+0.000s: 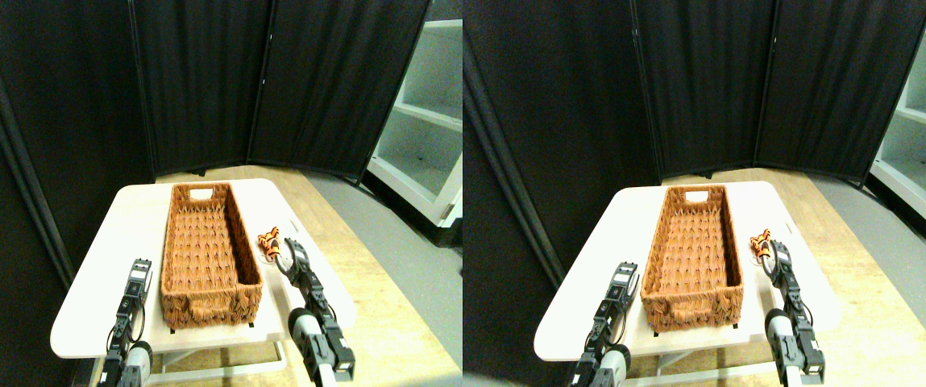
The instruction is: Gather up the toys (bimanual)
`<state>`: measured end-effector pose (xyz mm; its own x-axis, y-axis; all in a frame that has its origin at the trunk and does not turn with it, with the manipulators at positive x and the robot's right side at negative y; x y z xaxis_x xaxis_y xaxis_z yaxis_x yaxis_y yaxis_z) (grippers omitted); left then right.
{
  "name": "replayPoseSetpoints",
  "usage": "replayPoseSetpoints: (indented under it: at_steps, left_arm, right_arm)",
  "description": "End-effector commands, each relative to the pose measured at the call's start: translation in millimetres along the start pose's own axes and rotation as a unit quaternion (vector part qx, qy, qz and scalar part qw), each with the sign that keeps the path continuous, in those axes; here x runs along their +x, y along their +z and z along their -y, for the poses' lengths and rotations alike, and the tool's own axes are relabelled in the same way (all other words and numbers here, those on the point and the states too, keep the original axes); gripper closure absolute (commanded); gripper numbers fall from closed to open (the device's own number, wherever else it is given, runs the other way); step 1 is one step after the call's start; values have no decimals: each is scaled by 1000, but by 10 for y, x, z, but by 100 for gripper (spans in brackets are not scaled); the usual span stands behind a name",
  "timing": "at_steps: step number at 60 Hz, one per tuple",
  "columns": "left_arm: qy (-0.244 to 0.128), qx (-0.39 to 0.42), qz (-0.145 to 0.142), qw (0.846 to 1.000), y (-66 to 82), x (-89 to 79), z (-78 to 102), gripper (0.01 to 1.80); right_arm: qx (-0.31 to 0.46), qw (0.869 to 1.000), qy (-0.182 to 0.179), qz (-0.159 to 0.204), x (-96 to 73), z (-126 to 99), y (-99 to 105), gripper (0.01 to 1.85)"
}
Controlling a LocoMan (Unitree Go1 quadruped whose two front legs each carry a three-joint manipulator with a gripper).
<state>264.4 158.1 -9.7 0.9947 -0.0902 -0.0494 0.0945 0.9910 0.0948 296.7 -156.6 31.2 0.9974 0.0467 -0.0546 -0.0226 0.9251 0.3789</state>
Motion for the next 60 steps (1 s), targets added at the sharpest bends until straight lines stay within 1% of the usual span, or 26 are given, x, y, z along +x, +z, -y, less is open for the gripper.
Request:
replayPoseSetpoints:
  at_steps: [1, 3, 5, 7, 10, 12, 16, 19, 20, 23, 25, 28, 30, 31, 33, 35, 36, 41, 43, 45, 47, 50, 53, 57, 59, 60]
  left_arm:
    - [4, 3, 32, 999, 112, -17, -7, 169]
    - [7, 6, 32, 999, 113, -23, -7, 170]
    - [5, 6, 36, 999, 107, -25, -14, 170]
    - [7, 7, 38, 999, 106, -26, -15, 169]
    - [7, 8, 39, 999, 104, -24, -16, 169]
    - [4, 9, 39, 999, 106, -23, -18, 169]
    - [3, 12, 41, 999, 111, -28, -15, 168]
    - [3, 11, 44, 999, 113, -32, -16, 167]
    - [4, 11, 44, 999, 112, -32, -17, 167]
    - [5, 10, 43, 999, 111, -32, -20, 166]
    - [8, 11, 45, 999, 110, -31, -23, 166]
    - [11, 13, 46, 999, 109, -31, -24, 166]
    - [12, 13, 47, 999, 121, -36, -26, 166]
    - [12, 13, 47, 999, 121, -36, -26, 166]
    - [14, 14, 48, 999, 120, -35, -44, 167]
    - [16, 14, 47, 999, 123, -35, -49, 167]
    - [22, 14, 43, 999, 147, -37, -81, 168]
    - [13, 23, 50, 998, 182, -14, -159, 168]
    - [11, 29, 47, 998, 195, -1, -181, 169]
    - [12, 31, 46, 998, 200, 5, -191, 168]
    - [19, 33, 44, 998, 204, 11, -192, 169]
    - [23, 35, 42, 998, 196, 14, -192, 168]
    - [28, 30, 39, 998, 173, 6, -181, 168]
    - [37, 22, 33, 999, 161, -6, -160, 169]
    - [35, 20, 35, 999, 151, -15, -144, 169]
    - [35, 19, 36, 999, 151, -17, -141, 169]
  right_arm:
    - [24, 1000, 4, 11, 59, -22, 77, 152]
    - [35, 999, 5, 10, 83, -23, 89, 148]
    - [90, 996, -10, 7, 106, -27, 106, 142]
    - [115, 993, -11, 10, 130, -30, 112, 140]
    - [129, 991, -15, 11, 160, -29, 110, 138]
    - [167, 986, -28, 8, 215, -18, 95, 133]
    - [178, 984, -29, 7, 284, -12, 67, 132]
    - [227, 973, -31, 1, 353, -5, 46, 132]
    - [233, 972, -30, 0, 363, -5, 42, 132]
    - [233, 972, -30, -1, 389, -6, 28, 133]
    - [239, 971, -31, -6, 413, -11, 9, 129]
    - [269, 963, -35, -8, 421, -18, -2, 131]
    - [306, 951, -40, -13, 442, -23, -16, 133]
    - [306, 951, -40, -13, 442, -23, -16, 133]
    - [339, 940, -39, -13, 472, -18, -37, 136]
    - [346, 937, -41, -13, 479, -16, -43, 137]
    - [356, 933, -54, -14, 500, -9, -68, 135]
    - [364, 929, -58, -18, 535, 7, -116, 132]
    - [367, 928, -58, -17, 547, 16, -140, 132]
    - [366, 929, -58, -17, 552, 20, -154, 131]
    - [377, 924, -65, -18, 546, 28, -189, 129]
    - [383, 921, -65, -18, 550, 35, -205, 129]
    - [407, 910, -75, -23, 580, 57, -251, 128]
    - [416, 905, -86, -23, 608, 79, -285, 129]
    - [445, 890, -94, -32, 643, 110, -315, 131]
    - [447, 889, -95, -33, 648, 116, -320, 130]
